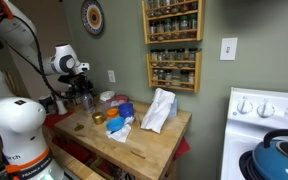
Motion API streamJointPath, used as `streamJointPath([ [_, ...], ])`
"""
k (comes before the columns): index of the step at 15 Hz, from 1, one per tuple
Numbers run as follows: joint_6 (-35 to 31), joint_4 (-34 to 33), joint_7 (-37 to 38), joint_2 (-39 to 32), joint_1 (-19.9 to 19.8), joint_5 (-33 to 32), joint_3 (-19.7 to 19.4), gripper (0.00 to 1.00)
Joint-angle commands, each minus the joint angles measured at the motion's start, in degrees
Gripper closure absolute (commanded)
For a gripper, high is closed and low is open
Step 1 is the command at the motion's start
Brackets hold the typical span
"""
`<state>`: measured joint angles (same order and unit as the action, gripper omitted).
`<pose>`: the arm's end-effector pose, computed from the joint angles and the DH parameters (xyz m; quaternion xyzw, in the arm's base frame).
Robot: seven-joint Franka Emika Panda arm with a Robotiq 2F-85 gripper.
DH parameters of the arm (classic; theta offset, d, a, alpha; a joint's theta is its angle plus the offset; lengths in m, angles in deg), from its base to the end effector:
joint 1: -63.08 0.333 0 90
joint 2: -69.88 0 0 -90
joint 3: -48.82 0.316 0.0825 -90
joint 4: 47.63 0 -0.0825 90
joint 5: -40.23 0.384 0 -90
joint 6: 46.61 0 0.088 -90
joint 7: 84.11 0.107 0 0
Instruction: Take the black lid off the jar
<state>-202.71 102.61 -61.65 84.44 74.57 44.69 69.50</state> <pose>0.3817 0.2345 0.3659 -0.9836 -0.0534 -0.1621 0.0577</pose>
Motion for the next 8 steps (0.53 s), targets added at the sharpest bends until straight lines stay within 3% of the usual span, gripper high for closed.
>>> streamJointPath([
  [1, -0.3, 0.3, 1.8, 0.2, -0.4, -1.9, 0.2, 0.14],
  [2, -0.2, 0.3, 1.7, 0.3, -0.4, -2.0, 0.2, 0.16],
  [3, 0.0, 0.3, 1.7, 0.3, -0.3, -2.0, 0.2, 0.3],
  [5, 0.1, 0.2, 1.7, 0.4, -0.4, -2.2, 0.2, 0.37],
  [6, 0.1, 0.2, 1.7, 0.5, -0.4, -2.3, 0.2, 0.47],
  [7, 0.2, 0.2, 1.8, 0.6, -0.4, -2.4, 0.3, 0.5],
  [8, 0.3, 0.1, 1.7, 0.7, -0.3, -2.4, 0.2, 0.47],
])
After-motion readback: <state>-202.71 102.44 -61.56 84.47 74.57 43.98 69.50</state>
